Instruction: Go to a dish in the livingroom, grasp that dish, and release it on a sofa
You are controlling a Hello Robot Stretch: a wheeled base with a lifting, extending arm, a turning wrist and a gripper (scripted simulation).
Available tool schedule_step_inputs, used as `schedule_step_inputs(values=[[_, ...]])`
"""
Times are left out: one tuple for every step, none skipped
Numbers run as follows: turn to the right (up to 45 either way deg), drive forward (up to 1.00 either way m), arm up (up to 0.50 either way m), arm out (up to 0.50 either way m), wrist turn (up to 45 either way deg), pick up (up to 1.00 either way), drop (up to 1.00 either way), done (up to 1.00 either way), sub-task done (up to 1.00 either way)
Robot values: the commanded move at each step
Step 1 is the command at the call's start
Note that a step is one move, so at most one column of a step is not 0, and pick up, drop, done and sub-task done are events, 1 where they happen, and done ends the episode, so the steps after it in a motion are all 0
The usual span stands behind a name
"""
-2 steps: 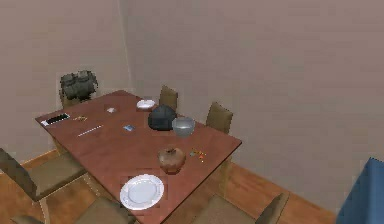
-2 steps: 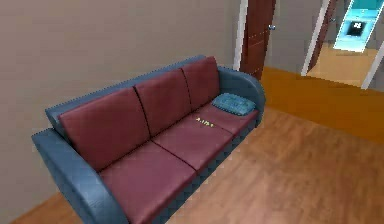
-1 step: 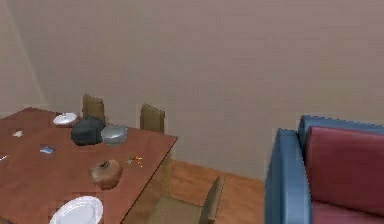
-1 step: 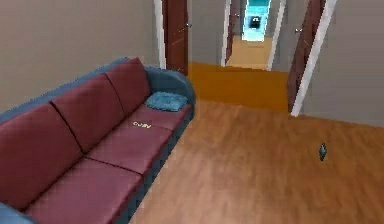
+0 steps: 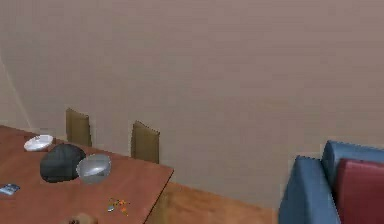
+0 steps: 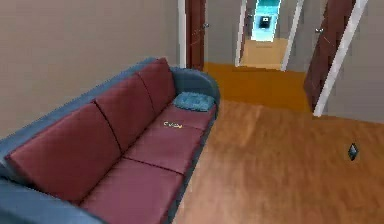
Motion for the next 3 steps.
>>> schedule_step_inputs(values=[[-45.0,0.0,0.0,0.0,0.0,0.0,0.0,0.0,0.0],[-45.0,0.0,0.0,0.0,0.0,0.0,0.0,0.0,0.0],[-27.0,0.0,0.0,0.0,0.0,0.0,0.0,0.0,0.0]])
